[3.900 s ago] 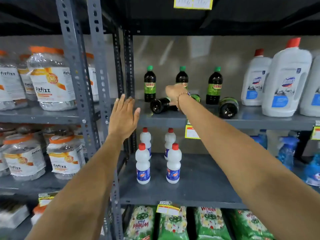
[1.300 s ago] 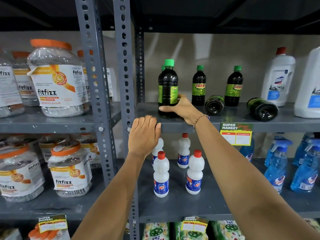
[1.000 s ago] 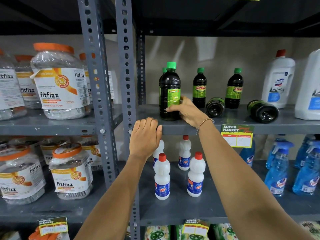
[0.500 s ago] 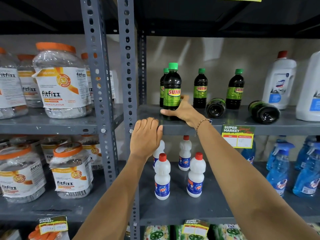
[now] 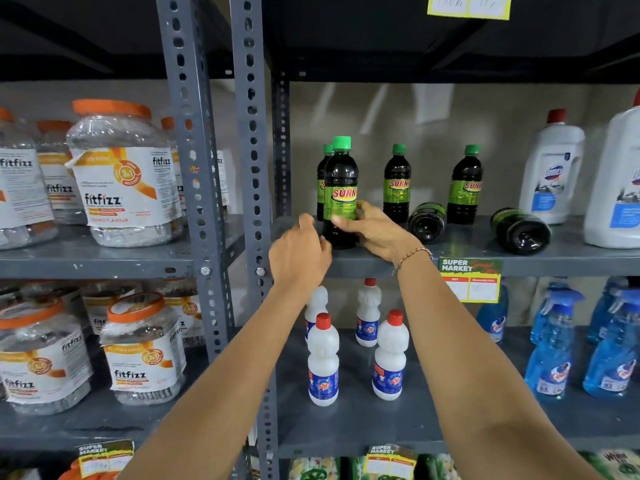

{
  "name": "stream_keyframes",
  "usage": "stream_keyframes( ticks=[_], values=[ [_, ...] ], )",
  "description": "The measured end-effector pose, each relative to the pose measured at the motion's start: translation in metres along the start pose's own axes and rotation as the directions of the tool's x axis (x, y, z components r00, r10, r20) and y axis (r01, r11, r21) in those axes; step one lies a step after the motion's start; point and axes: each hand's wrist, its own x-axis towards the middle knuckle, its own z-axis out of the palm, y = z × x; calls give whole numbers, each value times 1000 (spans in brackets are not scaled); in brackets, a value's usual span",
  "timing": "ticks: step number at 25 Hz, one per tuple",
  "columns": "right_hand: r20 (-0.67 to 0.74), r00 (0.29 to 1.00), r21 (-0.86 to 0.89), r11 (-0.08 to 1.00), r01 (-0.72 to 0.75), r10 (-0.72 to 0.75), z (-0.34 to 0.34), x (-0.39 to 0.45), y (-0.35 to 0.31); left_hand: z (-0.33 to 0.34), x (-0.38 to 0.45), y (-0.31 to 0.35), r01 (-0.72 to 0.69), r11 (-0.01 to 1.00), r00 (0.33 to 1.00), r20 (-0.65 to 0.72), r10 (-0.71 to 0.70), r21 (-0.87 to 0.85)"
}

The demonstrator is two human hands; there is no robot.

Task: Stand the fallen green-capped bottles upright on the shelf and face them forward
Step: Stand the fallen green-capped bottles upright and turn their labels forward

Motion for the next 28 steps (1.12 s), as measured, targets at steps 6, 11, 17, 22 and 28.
stream_keyframes(
  ticks=[6,11,17,22,28],
  values=[
    [72,997,14,999,-30,28,-10,-2,2,-6,51,2,459,648,784,620,26,-607],
    [-31,999,-99,995,-9,6,-2,1,2,5,53,-5,439,685,841,534,-85,-582],
    [-5,1000,-172,985,15,-16,4,-5,-2,1,52,-7,424,739,835,542,-94,-524],
    [10,1000,-231,972,30,-28,6,-12,-4,-7,48,-10,412,733,831,553,-58,-542],
    [-11,997,-273,960,68,-74,5,-23,-2,-17,33,-6,375,691,844,536,23,-618]
  ],
)
